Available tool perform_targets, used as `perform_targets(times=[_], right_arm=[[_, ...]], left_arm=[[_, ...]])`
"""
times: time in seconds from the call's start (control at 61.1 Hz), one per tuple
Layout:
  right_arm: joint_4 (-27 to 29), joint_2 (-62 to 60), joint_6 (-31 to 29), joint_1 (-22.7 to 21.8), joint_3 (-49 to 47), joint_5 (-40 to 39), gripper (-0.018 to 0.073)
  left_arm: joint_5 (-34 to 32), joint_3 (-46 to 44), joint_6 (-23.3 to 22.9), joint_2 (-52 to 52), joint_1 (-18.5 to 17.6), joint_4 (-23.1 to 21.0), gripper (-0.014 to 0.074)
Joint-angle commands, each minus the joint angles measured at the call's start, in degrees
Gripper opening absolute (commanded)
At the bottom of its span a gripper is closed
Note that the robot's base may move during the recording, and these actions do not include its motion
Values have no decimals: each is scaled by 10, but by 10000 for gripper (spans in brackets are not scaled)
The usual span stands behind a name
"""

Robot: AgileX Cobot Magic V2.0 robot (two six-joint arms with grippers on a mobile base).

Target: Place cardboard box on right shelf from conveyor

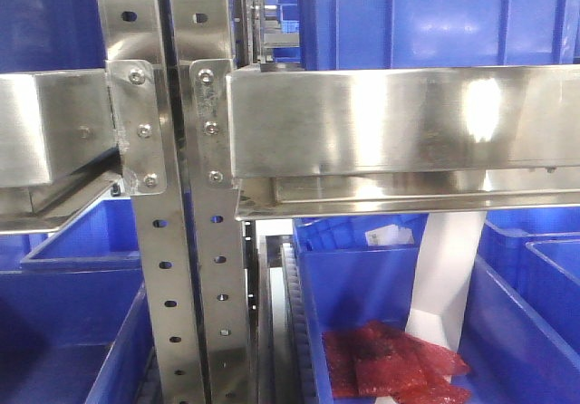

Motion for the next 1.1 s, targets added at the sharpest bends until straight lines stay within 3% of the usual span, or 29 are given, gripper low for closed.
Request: perform_targets(times=[0.0,0.18,0.327,0.589,0.868,0.966,1.08], right_arm=[[5,38,-4,-3,-16,-78,193],[5,154,-10,-2,-68,-83,193],[5,280,-92,-2,-161,-69,193],[5,463,-360,-2,-327,-19,193],[7,575,-662,-9,-368,-26,193],[28,602,-759,-25,-368,-37,193],[94,631,-866,-58,-368,-57,193]], left_arm=[[-49,6,0,-7,2,-3,-116],[-49,6,0,-7,2,-3,-116],[-49,6,0,-7,2,-3,-116],[-49,6,0,-7,2,-3,-116],[-49,6,0,-7,2,-3,-116],[-49,6,0,-7,2,-3,-116],[-49,6,0,-7,2,-3,-116]])
